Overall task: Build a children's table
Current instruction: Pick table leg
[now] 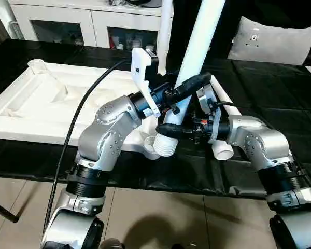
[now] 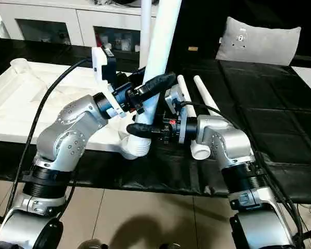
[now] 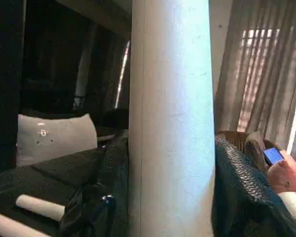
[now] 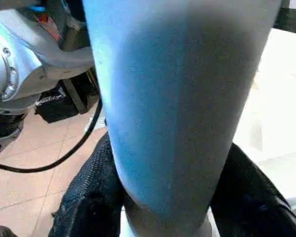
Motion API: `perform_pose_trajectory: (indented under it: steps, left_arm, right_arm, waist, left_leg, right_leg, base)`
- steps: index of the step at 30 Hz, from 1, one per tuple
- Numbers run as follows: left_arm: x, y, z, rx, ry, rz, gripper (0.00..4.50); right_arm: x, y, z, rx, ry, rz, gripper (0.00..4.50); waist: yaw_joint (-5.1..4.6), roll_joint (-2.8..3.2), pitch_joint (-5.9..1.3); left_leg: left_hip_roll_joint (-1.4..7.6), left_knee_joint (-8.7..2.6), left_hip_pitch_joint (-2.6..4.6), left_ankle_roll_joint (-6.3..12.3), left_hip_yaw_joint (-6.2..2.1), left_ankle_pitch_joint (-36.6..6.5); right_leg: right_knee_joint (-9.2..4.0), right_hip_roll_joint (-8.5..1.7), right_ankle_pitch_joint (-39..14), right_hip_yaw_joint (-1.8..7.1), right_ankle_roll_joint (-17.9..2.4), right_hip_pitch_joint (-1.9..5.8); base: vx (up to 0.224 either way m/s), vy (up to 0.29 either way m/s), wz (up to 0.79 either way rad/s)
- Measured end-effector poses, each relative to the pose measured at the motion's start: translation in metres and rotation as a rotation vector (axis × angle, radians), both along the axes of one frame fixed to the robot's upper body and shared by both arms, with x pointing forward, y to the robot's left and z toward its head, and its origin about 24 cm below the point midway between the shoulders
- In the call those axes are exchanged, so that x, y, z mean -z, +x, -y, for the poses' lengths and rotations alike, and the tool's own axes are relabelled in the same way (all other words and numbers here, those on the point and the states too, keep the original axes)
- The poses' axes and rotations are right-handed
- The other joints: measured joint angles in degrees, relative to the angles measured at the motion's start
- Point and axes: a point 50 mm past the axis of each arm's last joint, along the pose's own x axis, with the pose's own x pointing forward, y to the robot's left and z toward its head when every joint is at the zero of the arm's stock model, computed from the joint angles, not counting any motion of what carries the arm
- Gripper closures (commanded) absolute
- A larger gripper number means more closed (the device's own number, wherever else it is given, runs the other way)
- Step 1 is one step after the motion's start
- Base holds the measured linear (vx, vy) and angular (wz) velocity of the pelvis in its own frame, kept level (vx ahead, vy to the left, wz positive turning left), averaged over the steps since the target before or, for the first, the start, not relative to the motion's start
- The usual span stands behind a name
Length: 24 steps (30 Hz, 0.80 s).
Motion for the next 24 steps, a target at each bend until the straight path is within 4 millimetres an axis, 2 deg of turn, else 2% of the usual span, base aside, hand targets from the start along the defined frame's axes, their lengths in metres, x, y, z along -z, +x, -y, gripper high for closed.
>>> perform_pose_trajectory:
  steps: [1,2,3,6,9,12,17,24]
  left_arm:
    - [0.000,0.000,0.000,-0.002,0.001,-0.006,2.71]
    - [0.001,0.000,-0.001,-0.001,0.003,-0.012,2.15]
    - [0.001,0.000,-0.001,-0.001,0.005,-0.014,2.01]
    - [0.001,-0.001,0.000,-0.002,-0.002,-0.030,1.92]
    - [0.001,-0.004,0.002,0.007,-0.049,-0.060,1.60]
    - [0.000,-0.005,0.003,0.023,-0.075,-0.080,1.58]
    - [-0.002,-0.007,0.008,0.024,-0.134,-0.096,1.58]
    - [-0.021,-0.019,0.011,0.084,-0.241,-0.044,1.58]
  right_arm:
    - [0.001,0.000,-0.002,0.004,0.003,-0.003,2.62]
    - [0.001,0.000,-0.003,0.010,0.006,-0.004,2.62]
    - [0.001,0.000,-0.005,0.016,0.007,-0.006,2.62]
    - [0.004,0.003,-0.012,0.066,0.011,0.002,2.63]
    - [0.008,0.004,-0.019,0.109,0.031,0.023,2.63]
    - [0.009,0.004,-0.021,0.143,0.033,0.040,2.63]
    - [0.013,0.003,-0.018,0.213,0.066,0.039,2.63]
    - [0.018,0.007,-0.008,0.361,0.075,-0.001,2.63]
  waist:
    - [-0.01,0.00,0.00]
    - [-0.07,0.00,0.00]
    - [-0.08,0.00,0.00]
    - [-0.08,0.07,-0.03]
    - [-0.08,0.25,-0.02]
    - [-0.06,0.45,-0.02]
    - [-0.19,0.42,-0.03]
    - [-0.80,0.36,-0.02]
  left_leg:
    - [0.00,0.00,0.01,0.00,0.00,0.00]
    - [0.00,0.00,0.00,0.00,0.00,0.00]
    - [0.00,0.00,0.00,0.00,0.00,0.00]
    - [0.00,0.00,0.03,0.00,0.00,0.00]
    - [0.00,0.00,0.03,-0.01,-0.01,0.00]
    - [-0.01,0.01,0.08,0.00,-0.02,0.00]
    - [0.00,-0.01,0.08,-0.01,-0.01,0.00]
    - [0.00,-0.02,0.08,-0.01,0.00,0.00]
  right_leg:
    - [0.00,0.00,0.00,0.00,0.00,-0.01]
    - [0.00,0.00,0.00,0.00,0.00,-0.02]
    - [0.00,0.00,0.00,0.00,0.00,-0.01]
    - [0.00,0.00,0.00,0.00,0.00,-0.01]
    - [0.00,0.00,0.01,0.00,-0.01,-0.03]
    - [0.00,0.00,0.02,0.00,-0.03,0.00]
    - [-0.01,0.01,0.01,-0.01,-0.02,0.11]
    - [-0.01,0.00,0.01,0.00,-0.02,0.10]
  base:
    - [0.000,0.000,0.00]
    - [0.000,0.000,0.00]
    - [0.000,0.000,0.00]
    - [0.000,0.000,0.00]
    - [0.000,0.000,0.00]
    - [0.000,0.000,0.00]
    - [0.000,0.000,0.00]
    - [0.000,0.000,0.00]
